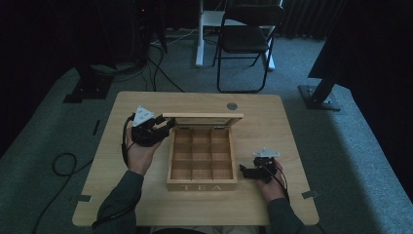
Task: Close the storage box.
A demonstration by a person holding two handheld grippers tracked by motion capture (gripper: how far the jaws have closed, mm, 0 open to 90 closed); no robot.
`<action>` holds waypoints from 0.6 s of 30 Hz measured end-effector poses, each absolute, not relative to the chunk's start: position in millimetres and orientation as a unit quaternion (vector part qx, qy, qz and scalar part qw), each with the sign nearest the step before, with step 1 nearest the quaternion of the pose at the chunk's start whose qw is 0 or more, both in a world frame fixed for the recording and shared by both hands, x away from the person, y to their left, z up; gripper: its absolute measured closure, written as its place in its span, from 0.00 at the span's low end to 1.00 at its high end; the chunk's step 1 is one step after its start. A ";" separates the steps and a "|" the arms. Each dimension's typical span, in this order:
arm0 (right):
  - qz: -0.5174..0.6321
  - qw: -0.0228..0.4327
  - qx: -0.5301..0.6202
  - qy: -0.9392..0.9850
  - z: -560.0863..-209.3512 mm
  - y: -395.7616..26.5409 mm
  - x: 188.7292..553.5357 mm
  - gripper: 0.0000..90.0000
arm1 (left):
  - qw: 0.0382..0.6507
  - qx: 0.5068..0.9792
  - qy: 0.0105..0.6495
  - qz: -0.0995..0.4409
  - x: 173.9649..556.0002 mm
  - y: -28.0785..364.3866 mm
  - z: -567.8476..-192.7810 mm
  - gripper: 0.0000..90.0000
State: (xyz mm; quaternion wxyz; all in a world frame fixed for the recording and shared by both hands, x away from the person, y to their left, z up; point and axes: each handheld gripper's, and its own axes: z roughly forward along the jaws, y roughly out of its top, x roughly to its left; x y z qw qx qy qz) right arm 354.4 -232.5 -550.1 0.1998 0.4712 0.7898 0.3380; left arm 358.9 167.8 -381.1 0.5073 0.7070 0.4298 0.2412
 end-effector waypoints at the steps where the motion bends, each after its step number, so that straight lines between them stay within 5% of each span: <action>1: 0.338 0.200 0.471 0.790 -550.1 -232.5 354.4 0.13 | 0.506 0.707 0.431 0.240 358.1 167.9 -381.3 0.63; 18: 0.338 0.200 0.471 0.790 -550.1 -232.5 354.4 0.13 | 0.508 0.707 0.441 0.221 338.9 168.3 -394.4 0.60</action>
